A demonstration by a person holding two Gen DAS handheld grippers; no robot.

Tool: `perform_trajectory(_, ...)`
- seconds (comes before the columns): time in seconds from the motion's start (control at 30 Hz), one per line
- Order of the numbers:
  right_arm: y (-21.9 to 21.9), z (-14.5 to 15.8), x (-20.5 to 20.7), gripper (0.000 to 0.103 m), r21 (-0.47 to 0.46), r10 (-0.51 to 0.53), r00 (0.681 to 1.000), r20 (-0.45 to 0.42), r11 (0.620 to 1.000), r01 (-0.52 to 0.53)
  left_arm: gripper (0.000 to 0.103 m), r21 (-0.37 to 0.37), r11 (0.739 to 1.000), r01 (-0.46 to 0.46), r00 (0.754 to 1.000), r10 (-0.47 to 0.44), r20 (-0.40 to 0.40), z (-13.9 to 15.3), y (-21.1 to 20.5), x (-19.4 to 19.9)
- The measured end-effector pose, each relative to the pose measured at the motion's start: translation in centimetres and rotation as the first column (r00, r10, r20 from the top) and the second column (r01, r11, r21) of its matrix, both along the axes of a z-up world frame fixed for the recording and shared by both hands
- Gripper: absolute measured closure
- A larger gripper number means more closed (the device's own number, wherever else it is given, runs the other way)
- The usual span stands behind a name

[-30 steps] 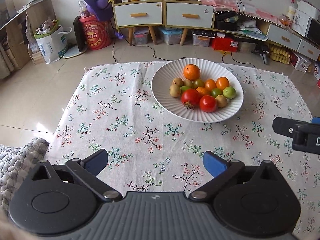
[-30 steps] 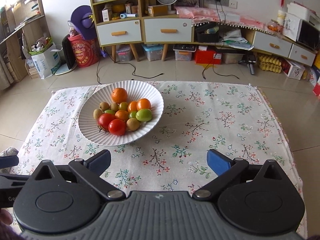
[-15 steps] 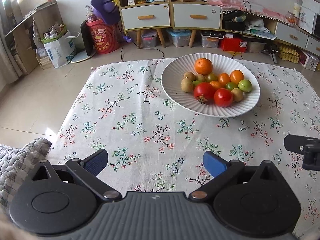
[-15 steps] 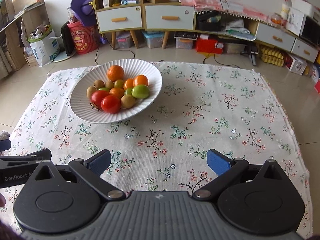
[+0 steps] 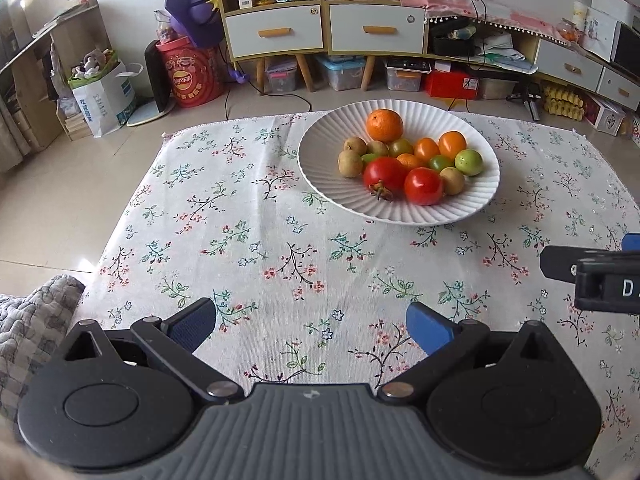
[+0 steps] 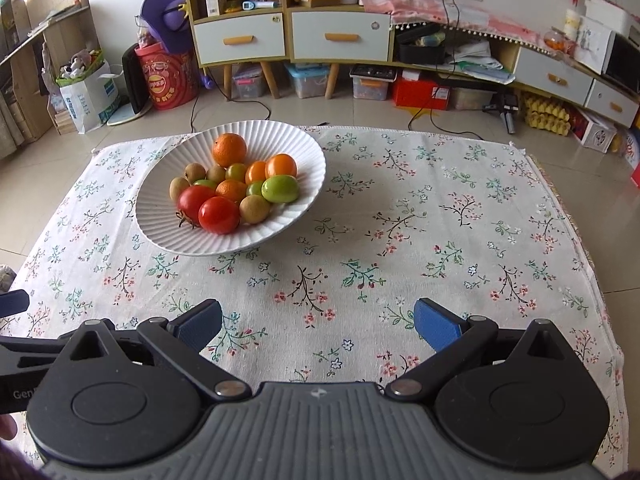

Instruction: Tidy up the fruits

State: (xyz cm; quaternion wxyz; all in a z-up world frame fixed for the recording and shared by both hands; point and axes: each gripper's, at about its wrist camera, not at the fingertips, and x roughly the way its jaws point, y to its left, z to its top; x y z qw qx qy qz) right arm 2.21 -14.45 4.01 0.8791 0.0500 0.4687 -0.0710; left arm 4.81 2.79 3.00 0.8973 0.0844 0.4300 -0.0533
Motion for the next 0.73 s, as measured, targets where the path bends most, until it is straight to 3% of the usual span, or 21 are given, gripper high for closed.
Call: perform_trajectory(0.73,0.82,-0.55,-0.13,0.001,-0.015,0.033,0.999,-0.004,0.999,-0.033,0.004,-0.012,1.0,0.009,0.999,-0.009,-0.031,-0.81,0.37,-0.07)
